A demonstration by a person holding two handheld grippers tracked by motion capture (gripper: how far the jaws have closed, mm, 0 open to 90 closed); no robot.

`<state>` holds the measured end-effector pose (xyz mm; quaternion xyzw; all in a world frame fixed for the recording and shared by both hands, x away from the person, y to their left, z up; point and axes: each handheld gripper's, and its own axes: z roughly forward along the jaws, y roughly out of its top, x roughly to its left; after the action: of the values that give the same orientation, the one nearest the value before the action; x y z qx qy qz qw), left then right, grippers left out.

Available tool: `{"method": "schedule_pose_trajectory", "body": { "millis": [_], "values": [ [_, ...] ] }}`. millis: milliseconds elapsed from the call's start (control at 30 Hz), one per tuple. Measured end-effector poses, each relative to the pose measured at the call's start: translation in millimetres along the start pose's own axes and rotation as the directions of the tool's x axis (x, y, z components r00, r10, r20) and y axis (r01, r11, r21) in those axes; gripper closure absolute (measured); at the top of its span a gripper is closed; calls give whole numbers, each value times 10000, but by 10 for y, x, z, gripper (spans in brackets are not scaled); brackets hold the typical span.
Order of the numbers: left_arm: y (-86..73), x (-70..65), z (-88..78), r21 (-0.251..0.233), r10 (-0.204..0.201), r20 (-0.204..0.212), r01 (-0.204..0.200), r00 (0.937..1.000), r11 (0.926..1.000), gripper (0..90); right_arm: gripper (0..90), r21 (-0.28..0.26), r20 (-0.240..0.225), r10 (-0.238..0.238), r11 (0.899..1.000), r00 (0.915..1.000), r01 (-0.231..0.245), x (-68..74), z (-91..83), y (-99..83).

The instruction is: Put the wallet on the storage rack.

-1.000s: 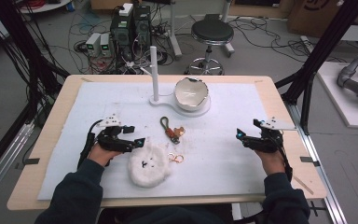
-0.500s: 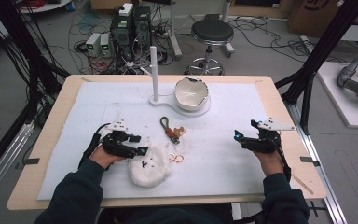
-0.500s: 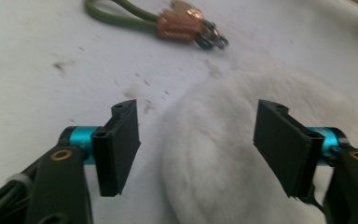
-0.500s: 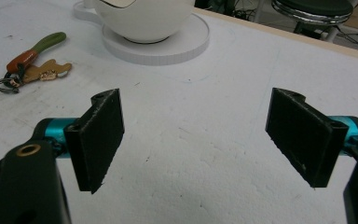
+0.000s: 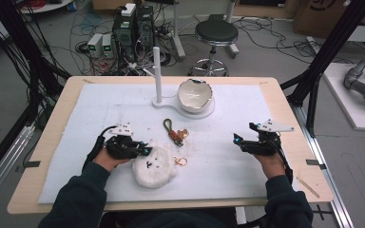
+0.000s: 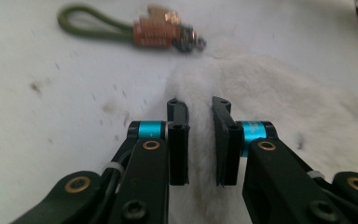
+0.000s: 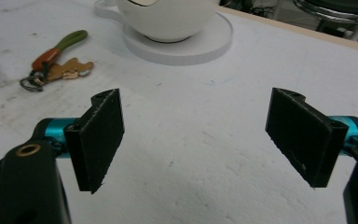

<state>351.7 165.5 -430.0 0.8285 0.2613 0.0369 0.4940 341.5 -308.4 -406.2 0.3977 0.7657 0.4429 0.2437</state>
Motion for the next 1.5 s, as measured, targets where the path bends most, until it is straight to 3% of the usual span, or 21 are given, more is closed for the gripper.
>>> {"method": "schedule_pose_trajectory", "body": {
  "millis": [167, 300, 333, 433, 467, 500, 600, 633, 667, 733, 967, 1033, 1067, 1100, 1167, 1200, 1233, 1267, 1300, 1367, 1500],
  "values": [
    [124, -68, -48, -1426, 336, -704, -434, 9970, 9888, 789, 196, -16, -867, -202, 9998, 9960, 202, 141, 84, 75],
    [171, -105, -58, -1992, 442, -1009, -637, 9939, 9779, 791, 200, -91, -1443, -430, 9991, 9886, 421, 254, 145, 142],
    [191, -121, -58, -2154, 414, -1080, -641, 9933, 9744, 791, 267, -140, -1986, -710, 9975, 9775, 696, 358, 203, 198],
    [256, -185, -45, -2360, 801, -1027, -1025, 9915, 9663, 791, 268, -131, -2656, -1015, 9947, 9587, 1017, 511, 302, 263],
    [256, -185, -45, -2360, 801, -1027, -1025, 9915, 9663, 791, 268, -131, -2656, -1015, 9947, 9587, 1017, 511, 302, 263],
    [288, -224, -16, -2301, 1093, -948, -1286, 9895, 9646, 791, 274, -180, -3112, -1165, 9930, 9432, 1167, 607, 375, 300],
    [316, -266, 28, -2223, 1351, -805, -1499, 9876, 9634, 791, 327, -201, -3821, -1481, 9882, 9122, 1520, 750, 471, 359],
    [323, -281, 46, -2189, 1408, -757, -1542, 9871, 9635, 791, 350, -169, -3938, -1495, 9877, 9070, 1555, 775, 483, 367],
    [328, -289, 58, -2183, 1429, -731, -1557, 9870, 9634, 790, 369, -204, -4262, -1672, 9843, 8890, 1753, 833, 519, 388],
    [334, -298, 65, -2227, 1491, -660, -1602, 9866, 9616, 790, 402, -112, -4660, -1782, 9806, 8667, 1956, 928, 580, 414],
    [336, -322, 86, -2280, 1621, -414, -1673, 9859, 9592, 790, 514, 75, -5412, -1948, 9716, 8180, 2364, 1115, 758, 458],
    [335, -322, 89, -2255, 1595, -390, -1643, 9864, 9603, 788, 559, 28, -5342, -2107, 9680, 8187, 2509, 1141, 783, 462],
    [334, -319, 94, -2225, 1555, -350, -1594, 9872, 9618, 779, 740, 249, -5065, -2172, 9637, 8345, 2659, 1155, 792, 464],
    [328, -311, 105, -2242, 1279, -390, -1334, 9910, 9654, 749, 794, 351, -5124, -2096, 9638, 8328, 2642, 1149, 792, 464],
    [324, -298, 110, -2331, 956, -440, -1032, 9945, 9670, 588, 814, 464, -5040, -2232, 9577, 8344, 2841, 1150, 778, 463],
    [319, -275, 112, -2318, 488, -399, -567, 9980, 9711, 588, 814, 464, -5040, -2232, 9577, 8344, 2841, 1150, 778, 463],
    [291, -243, 105, -2079, 113, -415, -197, 9991, 9779, 477, 819, 514, -4739, -2415, 9524, 8468, 3003, 1143, 756, 465],
    [291, -243, 105, -2079, 113, -415, -197, 9991, 9779, 449, 819, 514, -4739, -2415, 9524, 8468, 3003, 1143, 756, 465],
    [232, -218, 101, -1887, -134, -301, 75, 9995, 9820, 433, 821, 472, -4471, -2223, 9614, 8664, 2710, 1091, 719, 469],
    [184, -200, 110, -1685, -314, -138, 286, 9994, 9853, 423, 823, 239, -4289, -1802, 9773, 8852, 2105, 1004, 672, 471],
    [171, -202, 156, -1576, -413, 247, 447, 9988, 9865, 416, 825, -100, -4115, -1238, 9913, 9029, 1314, 908, 603, 478]
  ]
}}
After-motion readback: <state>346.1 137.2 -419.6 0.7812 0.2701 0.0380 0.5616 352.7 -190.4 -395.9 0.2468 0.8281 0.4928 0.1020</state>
